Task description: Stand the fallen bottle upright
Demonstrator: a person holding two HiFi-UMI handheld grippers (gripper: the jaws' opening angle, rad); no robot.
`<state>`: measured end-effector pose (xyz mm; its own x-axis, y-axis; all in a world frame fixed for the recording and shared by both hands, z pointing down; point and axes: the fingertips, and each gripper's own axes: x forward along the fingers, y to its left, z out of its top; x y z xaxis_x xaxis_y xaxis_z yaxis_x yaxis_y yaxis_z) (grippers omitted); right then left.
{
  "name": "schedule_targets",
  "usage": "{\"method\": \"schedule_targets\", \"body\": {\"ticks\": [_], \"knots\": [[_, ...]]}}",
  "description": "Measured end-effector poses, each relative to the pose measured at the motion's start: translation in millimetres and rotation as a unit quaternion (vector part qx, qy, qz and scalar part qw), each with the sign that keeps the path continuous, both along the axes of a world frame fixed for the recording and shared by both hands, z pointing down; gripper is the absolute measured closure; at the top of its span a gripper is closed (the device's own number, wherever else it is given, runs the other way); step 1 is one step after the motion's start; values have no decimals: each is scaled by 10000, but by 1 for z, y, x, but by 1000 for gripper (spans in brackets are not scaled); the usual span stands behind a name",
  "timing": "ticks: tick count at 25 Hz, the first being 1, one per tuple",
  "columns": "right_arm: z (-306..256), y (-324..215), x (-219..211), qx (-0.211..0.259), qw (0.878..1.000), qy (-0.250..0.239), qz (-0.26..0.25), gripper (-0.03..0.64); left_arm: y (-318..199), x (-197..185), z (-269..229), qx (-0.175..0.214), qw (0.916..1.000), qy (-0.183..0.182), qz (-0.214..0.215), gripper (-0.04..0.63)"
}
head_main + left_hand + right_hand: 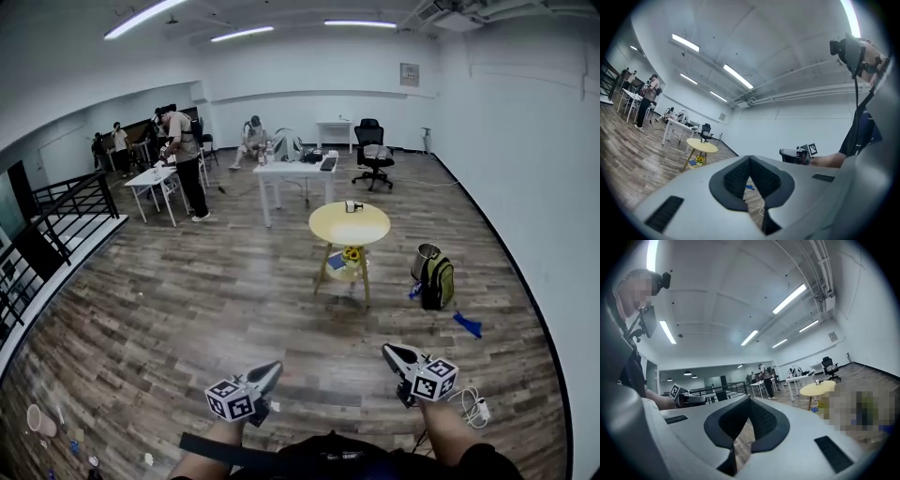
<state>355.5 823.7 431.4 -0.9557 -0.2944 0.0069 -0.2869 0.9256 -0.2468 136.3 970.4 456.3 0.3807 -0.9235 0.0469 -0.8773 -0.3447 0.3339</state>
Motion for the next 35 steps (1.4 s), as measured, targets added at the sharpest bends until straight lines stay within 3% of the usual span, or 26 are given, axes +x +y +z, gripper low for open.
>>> {"method": "schedule_targets", "body": {"ticks": [7, 15, 19, 28, 31, 35], "knots": [[1, -108, 43, -66, 9998, -36, 188, 620, -99, 26, 3, -60, 9999, -27, -79, 581], [15, -187, 24, -161, 9992, 14, 372, 620, -184, 1, 17, -84, 9999, 113, 92, 581], [15, -227, -17, -98, 9985, 116, 521, 620, -235, -43, 17, 6, 9994, 108, 322, 581], [-3, -316, -153, -22, 9946, 21, 1041, 620, -339, -190, -4, 92, 9957, -129, 917, 581], [4, -342, -196, -83, 9950, 54, 994, 620, -371, -222, 0, 65, 9943, -208, 1043, 580], [9, -380, -233, -109, 9955, 86, 935, 620, -411, -246, 3, 40, 9939, -52, 1098, 581]]}}
